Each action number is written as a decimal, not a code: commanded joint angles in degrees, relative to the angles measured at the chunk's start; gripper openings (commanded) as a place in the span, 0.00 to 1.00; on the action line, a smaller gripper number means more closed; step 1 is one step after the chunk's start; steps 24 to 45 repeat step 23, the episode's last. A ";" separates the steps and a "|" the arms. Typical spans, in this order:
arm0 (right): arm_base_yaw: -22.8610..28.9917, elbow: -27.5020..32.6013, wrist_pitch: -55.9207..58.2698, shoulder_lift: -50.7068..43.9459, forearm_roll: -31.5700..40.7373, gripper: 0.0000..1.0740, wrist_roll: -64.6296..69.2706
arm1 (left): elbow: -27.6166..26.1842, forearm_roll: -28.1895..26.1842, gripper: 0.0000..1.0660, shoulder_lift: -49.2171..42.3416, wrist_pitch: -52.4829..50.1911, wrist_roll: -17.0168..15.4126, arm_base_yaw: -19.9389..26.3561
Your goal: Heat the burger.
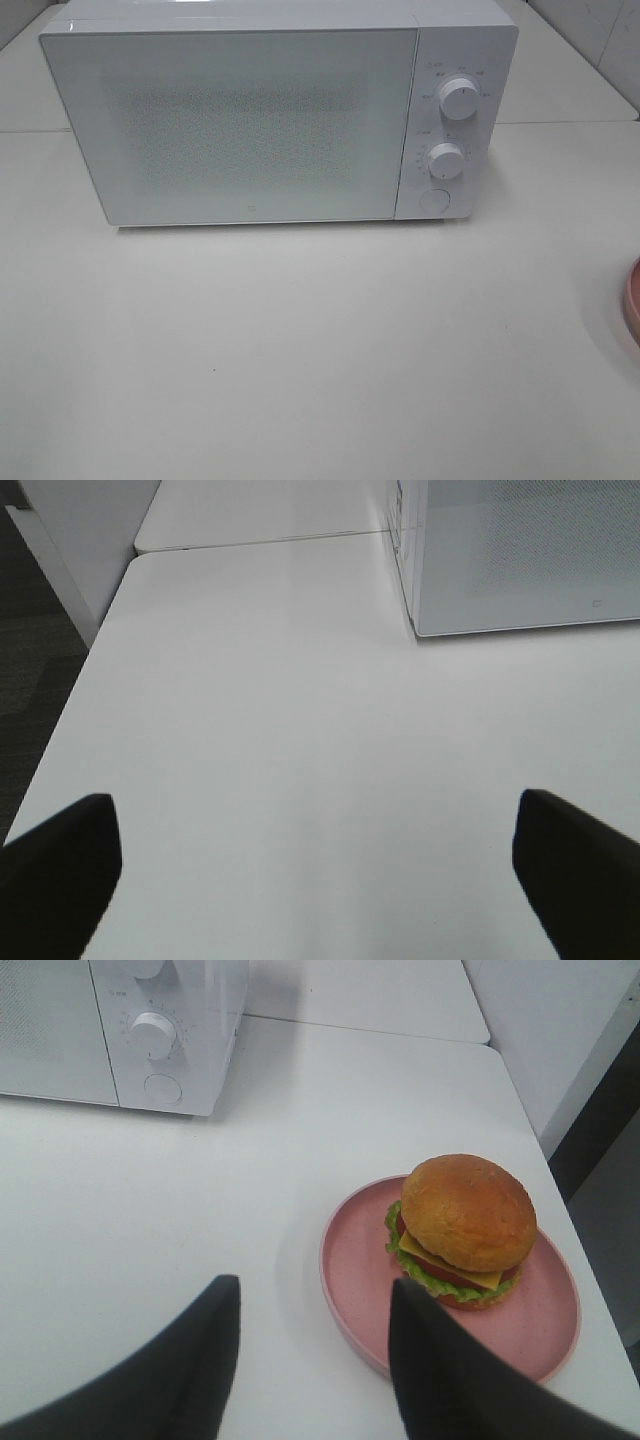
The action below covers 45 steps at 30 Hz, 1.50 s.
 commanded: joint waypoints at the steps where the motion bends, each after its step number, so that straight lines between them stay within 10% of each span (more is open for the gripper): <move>1: -0.11 0.00 -0.34 -1.60 -0.23 0.46 -0.63 | 0.17 0.23 0.94 -1.49 -0.17 -0.52 -0.29; 45: -0.11 0.00 -0.34 -1.60 -0.23 0.46 -0.63 | 0.17 0.23 0.94 -1.49 -0.17 -0.52 -0.23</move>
